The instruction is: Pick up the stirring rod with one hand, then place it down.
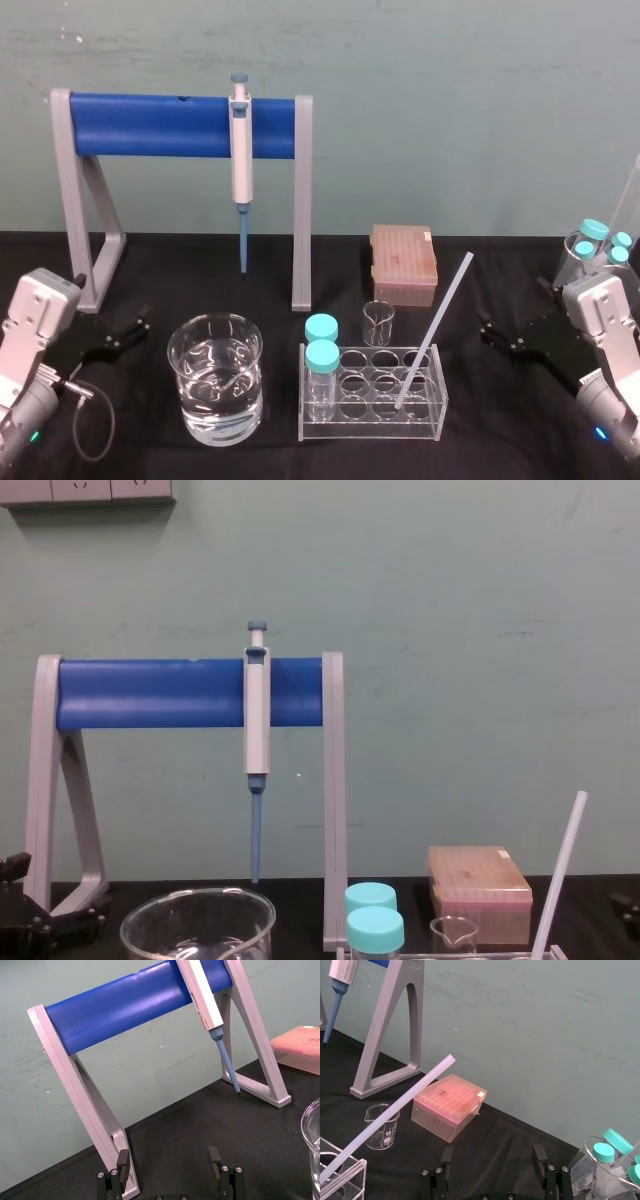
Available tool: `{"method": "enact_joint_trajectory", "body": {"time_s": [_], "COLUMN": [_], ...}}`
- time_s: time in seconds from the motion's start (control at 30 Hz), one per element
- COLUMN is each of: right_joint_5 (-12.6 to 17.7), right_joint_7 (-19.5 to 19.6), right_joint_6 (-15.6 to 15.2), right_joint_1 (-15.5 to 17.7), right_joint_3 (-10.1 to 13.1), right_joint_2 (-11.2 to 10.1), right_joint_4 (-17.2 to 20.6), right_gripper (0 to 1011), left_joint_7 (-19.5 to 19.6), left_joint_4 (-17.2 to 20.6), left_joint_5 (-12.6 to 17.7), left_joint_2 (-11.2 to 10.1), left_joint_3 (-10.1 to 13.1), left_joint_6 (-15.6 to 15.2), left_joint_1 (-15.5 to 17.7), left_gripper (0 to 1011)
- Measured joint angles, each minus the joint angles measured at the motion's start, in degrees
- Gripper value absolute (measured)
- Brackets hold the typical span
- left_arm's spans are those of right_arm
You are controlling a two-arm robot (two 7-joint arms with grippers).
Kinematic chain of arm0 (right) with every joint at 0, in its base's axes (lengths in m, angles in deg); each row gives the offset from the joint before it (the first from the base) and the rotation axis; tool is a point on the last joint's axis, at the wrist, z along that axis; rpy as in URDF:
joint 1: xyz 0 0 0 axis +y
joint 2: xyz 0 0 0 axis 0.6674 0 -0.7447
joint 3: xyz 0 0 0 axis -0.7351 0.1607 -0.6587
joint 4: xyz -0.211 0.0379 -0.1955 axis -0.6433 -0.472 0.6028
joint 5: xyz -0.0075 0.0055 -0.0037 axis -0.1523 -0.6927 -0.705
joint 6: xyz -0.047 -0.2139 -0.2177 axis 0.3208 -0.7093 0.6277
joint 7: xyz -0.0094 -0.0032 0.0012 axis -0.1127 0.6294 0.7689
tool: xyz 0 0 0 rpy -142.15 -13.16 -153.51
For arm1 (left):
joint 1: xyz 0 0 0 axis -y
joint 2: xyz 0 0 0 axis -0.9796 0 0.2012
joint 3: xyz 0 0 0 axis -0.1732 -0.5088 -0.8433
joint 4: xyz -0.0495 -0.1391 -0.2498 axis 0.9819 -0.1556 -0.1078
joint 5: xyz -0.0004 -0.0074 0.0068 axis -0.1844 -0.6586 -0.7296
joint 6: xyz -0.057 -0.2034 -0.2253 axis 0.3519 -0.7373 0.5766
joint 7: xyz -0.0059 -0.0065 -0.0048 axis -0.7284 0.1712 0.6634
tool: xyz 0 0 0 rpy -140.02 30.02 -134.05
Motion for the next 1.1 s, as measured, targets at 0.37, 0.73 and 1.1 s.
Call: {"method": "enact_joint_trajectory", "body": {"time_s": [0.37,0.73,1.1], "right_joint_5": [0.0,2.7,21.6], "right_joint_7": [0.0,-1.8,-12.5], "right_joint_6": [0.0,-2.6,-7.0], "right_joint_1": [0.0,5.3,13.4], "right_joint_3": [0.0,4.3,14.5], "right_joint_2": [0.0,-4.0,-6.7], "right_joint_4": [0.0,8.1,16.3], "right_gripper": [1003,1003,1003], "left_joint_7": [0.0,0.0,0.0], "left_joint_4": [0.0,0.0,0.0], "left_joint_5": [0.0,0.0,0.0], "left_joint_2": [0.0,0.0,0.0], "left_joint_3": [0.0,0.0,0.0], "left_joint_6": [0.0,0.0,0.0], "left_joint_1": [0.0,0.0,0.0], "left_gripper": [1005,1005,1005]}}
